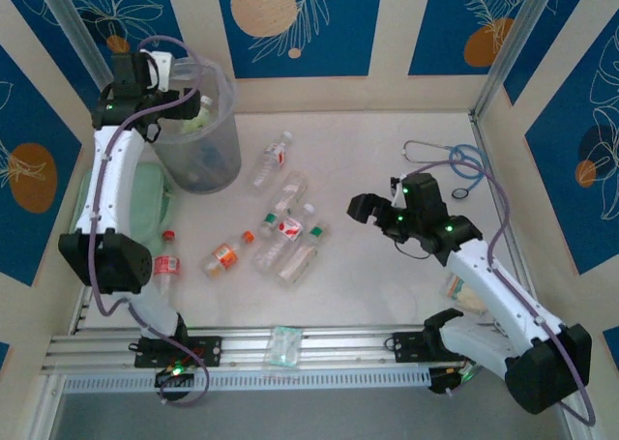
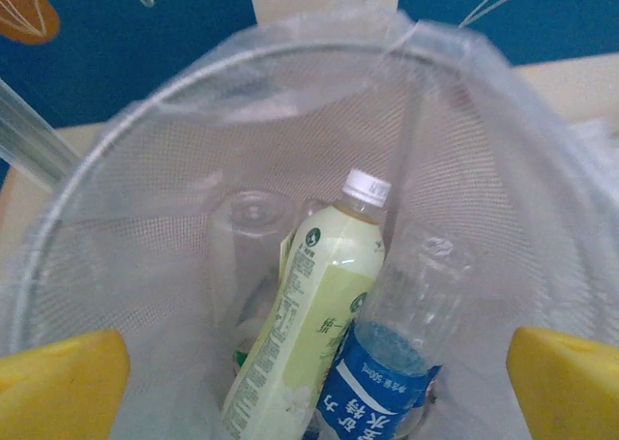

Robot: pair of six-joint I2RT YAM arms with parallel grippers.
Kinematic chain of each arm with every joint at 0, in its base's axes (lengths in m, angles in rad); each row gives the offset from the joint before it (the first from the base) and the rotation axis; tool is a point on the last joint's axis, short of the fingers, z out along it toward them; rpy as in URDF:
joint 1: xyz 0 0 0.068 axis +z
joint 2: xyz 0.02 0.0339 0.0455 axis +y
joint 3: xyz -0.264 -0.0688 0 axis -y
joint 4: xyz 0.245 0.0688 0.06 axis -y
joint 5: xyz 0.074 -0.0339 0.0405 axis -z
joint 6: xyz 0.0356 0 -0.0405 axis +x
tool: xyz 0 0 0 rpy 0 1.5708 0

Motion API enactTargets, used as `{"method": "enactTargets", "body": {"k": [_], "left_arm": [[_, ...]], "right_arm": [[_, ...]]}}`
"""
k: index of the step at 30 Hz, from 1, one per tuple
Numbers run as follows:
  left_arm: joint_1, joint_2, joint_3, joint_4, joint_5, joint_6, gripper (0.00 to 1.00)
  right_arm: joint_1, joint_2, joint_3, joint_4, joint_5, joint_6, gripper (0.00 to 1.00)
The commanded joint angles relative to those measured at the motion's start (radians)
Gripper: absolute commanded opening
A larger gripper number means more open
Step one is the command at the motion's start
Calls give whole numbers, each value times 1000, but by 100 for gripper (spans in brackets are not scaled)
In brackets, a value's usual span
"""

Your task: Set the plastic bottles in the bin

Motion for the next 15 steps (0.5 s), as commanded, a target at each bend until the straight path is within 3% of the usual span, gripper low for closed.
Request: {"method": "enactTargets", "body": {"k": [1,9,15], "left_arm": [[-26,-83,-1,-6,35,-18,100],[-108,-257,-135,21,213,-110,100],[-282,-364,-316,66,259,-140,100]], "right_arm": [[58,60,2,3,56,87,100],[164,260,0,169,-1,257,85],[170,411,23,260,-28,315,65]]}}
